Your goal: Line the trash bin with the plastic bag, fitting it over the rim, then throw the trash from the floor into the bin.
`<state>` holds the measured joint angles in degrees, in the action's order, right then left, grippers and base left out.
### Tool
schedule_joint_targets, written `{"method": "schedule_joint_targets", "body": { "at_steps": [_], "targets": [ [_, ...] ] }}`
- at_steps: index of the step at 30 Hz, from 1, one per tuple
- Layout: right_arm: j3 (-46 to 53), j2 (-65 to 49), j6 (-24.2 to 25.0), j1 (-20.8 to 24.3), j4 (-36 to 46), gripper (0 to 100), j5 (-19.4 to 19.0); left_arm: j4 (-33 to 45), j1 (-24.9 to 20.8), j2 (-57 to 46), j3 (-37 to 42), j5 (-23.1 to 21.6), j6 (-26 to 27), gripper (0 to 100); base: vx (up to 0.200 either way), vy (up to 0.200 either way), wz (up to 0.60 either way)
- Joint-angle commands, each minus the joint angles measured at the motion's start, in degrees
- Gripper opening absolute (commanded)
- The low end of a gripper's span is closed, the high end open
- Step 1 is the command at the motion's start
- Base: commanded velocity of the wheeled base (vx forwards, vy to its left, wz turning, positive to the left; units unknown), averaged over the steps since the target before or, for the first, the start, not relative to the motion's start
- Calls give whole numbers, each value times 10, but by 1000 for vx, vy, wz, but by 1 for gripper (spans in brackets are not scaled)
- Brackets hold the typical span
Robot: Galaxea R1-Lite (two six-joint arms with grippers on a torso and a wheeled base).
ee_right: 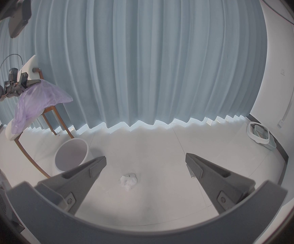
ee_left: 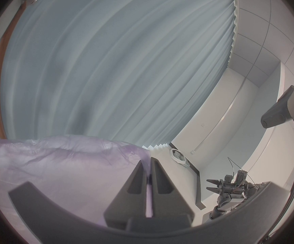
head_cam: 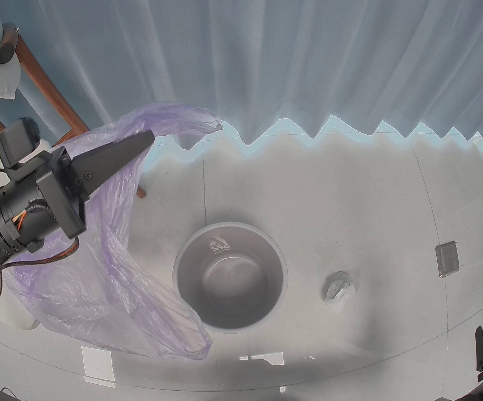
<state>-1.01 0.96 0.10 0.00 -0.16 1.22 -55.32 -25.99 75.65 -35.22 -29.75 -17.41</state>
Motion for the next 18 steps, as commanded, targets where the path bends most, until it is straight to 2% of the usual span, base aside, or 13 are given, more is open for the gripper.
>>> {"method": "schedule_joint_targets", "body": {
  "at_steps": [1, 11, 18],
  "targets": [
    [10, -9, 0, 0, 0, 100, 0, 2, -4, 12, -20, 11, -2, 0, 0, 0, 0],
    [10, -9, 0, 0, 0, 100, 0, -4, -35, 69, -56, 18, -3, 0, 0, 0, 0],
    [10, -9, 0, 0, 0, 100, 0, -4, -104, 85, -55, 19, -2, 0, 0, 0, 0]
  ]
}}
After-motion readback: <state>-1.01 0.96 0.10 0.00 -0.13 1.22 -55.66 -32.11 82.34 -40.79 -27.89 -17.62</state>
